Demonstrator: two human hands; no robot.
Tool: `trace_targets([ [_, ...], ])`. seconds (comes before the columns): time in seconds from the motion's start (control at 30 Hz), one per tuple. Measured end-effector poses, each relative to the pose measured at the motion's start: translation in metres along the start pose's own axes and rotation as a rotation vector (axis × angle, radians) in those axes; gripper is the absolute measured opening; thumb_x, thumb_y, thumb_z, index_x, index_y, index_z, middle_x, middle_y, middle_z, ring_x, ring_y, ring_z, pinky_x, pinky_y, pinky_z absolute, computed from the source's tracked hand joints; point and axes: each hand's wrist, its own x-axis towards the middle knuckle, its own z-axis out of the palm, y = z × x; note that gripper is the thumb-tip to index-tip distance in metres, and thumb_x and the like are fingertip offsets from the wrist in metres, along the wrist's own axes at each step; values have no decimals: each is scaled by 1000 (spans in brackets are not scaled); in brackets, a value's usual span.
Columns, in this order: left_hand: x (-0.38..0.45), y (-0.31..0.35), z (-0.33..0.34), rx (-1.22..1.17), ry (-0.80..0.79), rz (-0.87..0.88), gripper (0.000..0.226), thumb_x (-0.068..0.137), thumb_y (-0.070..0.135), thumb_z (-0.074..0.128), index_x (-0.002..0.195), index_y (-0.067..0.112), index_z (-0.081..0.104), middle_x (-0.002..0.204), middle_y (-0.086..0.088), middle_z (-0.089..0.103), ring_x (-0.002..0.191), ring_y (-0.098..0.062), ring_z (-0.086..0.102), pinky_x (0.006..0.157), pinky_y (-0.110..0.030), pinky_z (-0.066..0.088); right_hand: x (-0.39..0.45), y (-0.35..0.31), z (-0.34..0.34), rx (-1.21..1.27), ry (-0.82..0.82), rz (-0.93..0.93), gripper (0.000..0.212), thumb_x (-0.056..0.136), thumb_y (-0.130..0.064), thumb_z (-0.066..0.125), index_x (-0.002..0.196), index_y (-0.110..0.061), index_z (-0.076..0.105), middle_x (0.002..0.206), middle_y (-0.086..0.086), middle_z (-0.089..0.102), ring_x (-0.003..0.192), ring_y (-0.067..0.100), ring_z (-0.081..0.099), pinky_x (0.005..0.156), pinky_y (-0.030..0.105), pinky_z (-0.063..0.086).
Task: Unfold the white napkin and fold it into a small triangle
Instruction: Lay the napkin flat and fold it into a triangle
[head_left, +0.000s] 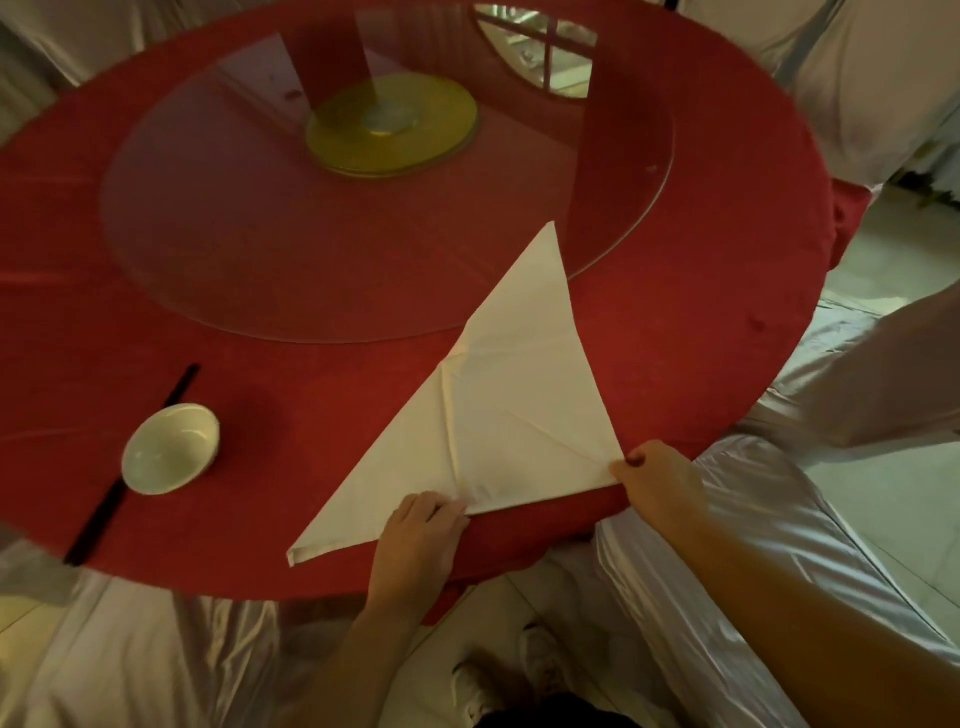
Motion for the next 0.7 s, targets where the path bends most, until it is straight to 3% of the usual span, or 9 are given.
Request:
trace_targets([
  [0.17,-46,-55,-32,67,153,-388,43,77,19,76,118,14,61,110,-10,60,103,-29,53,86,-46,46,-3,-2,-2,25,-24,11,21,83,-25,66,72,-7,67,71,7,65,70,26,60,65,34,43],
  [0.33,-74,-101,-55,86,66,-749,46,89,38,59,128,14,52,124,-15,56,115,-34,49,97,-51,41,-6,-3,-1,85,4,20,18,84,-23,67,71,-11,64,65,7,67,65,25,63,65,39,51],
  [0.5,-74,-109,-54,-107,107,-766,21,93,25,55,110,16,64,114,-9,62,104,-24,53,91,-39,42,-15,-3,5,235,-3,30,6,85,-18,66,83,-18,60,67,4,70,65,20,67,63,39,56],
  [0.7,-80,-114,-62,-141,181,-697,19,98,22,43,105,25,60,101,5,63,87,-10,55,75,-31,44,-36,6,-1,572,-94,201,7,88,-4,60,92,2,61,75,20,67,67,27,62,55,33,47],
])
